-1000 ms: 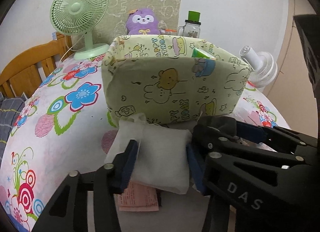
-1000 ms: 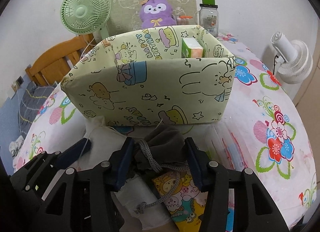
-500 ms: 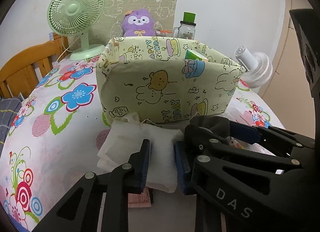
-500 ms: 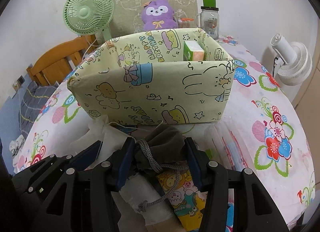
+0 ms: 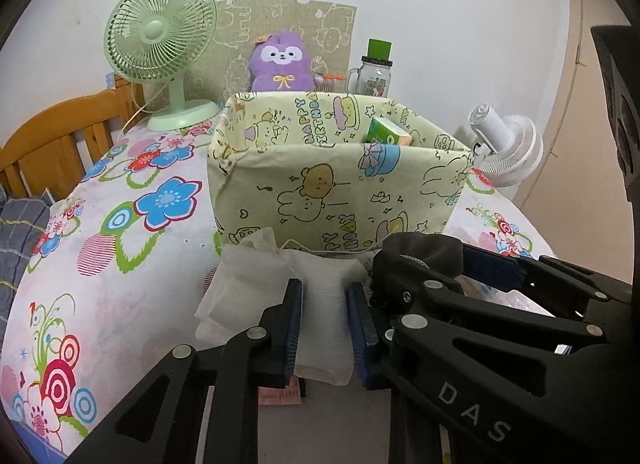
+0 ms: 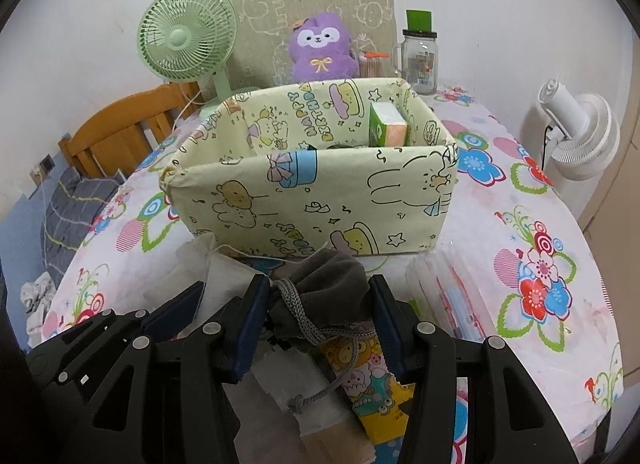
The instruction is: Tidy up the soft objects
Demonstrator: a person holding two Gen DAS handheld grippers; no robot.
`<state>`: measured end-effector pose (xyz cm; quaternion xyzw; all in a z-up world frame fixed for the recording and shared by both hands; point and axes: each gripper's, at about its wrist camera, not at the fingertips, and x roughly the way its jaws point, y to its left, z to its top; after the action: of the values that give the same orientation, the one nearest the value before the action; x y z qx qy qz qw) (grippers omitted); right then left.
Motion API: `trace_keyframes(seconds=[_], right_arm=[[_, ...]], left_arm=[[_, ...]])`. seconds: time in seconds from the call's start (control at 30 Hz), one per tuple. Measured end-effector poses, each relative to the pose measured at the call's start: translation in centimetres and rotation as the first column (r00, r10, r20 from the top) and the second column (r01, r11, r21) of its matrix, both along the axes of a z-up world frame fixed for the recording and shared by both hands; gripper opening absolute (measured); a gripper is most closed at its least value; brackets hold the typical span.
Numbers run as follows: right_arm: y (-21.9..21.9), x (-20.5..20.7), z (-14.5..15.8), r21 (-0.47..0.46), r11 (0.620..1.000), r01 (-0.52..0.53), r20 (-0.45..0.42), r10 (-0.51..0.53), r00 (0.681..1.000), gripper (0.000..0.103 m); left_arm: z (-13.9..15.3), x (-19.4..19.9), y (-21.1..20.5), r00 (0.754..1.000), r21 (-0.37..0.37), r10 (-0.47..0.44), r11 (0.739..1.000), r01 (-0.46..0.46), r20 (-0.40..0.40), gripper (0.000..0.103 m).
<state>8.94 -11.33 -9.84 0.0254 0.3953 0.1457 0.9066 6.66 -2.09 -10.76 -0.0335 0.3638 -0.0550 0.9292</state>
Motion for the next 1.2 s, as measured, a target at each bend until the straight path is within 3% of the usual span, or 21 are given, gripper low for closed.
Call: trace_keyframes(seconds=[1.2], right_arm=[[-2.2, -4.3, 8.2, 0.029, 0.999, 0.014, 0.169, -0.018, 0.985, 0.054]], left_arm=[[7.9, -3.5, -1.7, 0.988, 0.021, 0.0, 1.0, -0.003, 0.157, 0.021]])
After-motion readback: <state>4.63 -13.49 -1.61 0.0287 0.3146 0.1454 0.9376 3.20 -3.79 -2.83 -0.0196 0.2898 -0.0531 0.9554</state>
